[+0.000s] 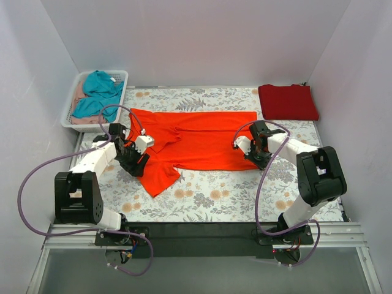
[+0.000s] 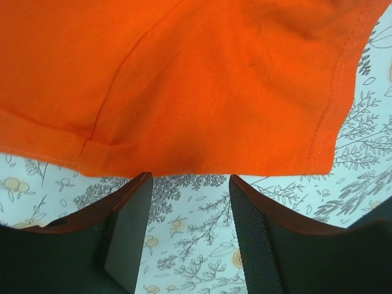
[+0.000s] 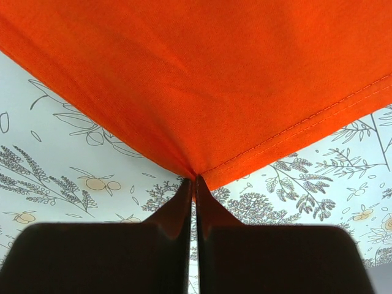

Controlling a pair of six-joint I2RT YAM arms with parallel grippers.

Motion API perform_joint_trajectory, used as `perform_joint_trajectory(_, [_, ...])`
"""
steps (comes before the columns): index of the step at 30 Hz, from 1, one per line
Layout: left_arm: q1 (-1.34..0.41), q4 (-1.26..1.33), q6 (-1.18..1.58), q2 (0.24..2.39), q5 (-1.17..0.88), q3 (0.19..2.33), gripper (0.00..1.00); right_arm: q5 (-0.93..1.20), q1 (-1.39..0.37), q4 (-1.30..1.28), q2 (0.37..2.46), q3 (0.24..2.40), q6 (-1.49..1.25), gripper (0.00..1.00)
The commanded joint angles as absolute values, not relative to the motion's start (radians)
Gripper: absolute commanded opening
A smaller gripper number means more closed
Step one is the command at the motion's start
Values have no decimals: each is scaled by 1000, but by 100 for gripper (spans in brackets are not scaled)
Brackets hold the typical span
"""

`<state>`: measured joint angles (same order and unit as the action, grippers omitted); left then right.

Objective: Fold and stack the t-shirts
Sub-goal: Fold the tshirt

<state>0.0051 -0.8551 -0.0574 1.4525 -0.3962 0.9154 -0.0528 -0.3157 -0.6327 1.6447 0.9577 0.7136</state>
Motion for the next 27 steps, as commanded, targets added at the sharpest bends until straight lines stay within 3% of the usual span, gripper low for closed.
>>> perform_joint_trajectory(1, [-41, -753, -84, 1405, -339, 878, 51, -43, -307, -641, 1675, 980, 716, 1])
perform_joint_trajectory(9, [-89, -621, -97, 1463, -264, 819, 50, -35, -302, -653, 1674, 999, 710, 1])
perform_joint_trajectory(18, [-91, -649, -206, 1417, -224, 696, 37, -28, -293, -661, 1657, 996, 698, 1])
perform_joint_trajectory(21, [-91, -655, -192, 1430, -219, 681, 30, -25, -293, -664, 1641, 979, 699, 1])
perform_joint_trajectory(25, [-91, -715, -183, 1404, -270, 704, 5, -20, -291, -672, 1588, 948, 701, 1])
perform_joint_trajectory(27, [-91, -782, -183, 1362, -290, 725, 0, -11, -287, -686, 1560, 939, 704, 1])
